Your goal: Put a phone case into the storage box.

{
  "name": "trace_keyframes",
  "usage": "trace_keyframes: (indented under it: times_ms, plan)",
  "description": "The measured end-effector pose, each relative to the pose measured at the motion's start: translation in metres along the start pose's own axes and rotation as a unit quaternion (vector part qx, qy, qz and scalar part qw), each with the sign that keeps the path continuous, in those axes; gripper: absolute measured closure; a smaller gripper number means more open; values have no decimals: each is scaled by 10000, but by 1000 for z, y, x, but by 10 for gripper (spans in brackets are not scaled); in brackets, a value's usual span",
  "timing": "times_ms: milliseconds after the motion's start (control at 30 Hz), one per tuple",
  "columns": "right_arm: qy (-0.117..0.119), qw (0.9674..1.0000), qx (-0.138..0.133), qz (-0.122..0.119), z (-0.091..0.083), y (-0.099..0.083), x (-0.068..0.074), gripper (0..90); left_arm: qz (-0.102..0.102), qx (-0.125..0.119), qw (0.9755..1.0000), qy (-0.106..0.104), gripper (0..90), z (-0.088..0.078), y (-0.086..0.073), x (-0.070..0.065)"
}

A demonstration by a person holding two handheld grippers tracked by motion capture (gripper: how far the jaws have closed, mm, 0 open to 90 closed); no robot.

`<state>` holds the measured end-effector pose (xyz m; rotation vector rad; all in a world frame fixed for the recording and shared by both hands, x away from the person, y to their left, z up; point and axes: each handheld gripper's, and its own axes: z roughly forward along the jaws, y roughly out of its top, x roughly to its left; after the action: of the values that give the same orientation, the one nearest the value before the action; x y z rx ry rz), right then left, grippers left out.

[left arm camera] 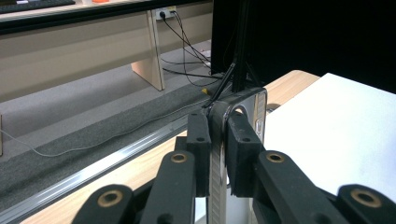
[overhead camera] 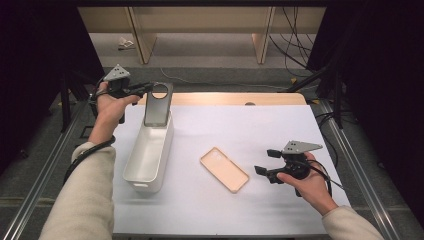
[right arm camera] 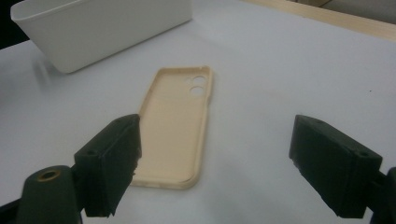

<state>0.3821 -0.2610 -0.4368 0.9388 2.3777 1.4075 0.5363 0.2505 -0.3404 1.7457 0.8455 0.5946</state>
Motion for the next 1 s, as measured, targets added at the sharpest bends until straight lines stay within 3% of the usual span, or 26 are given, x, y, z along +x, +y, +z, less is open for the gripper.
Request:
trace_keyframes:
  times_ms: [1000]
  plan:
    - [8, 10000, 0, 1, 0, 0, 0, 176, -92, 190, 9998, 55, 807, 7, -15, 5]
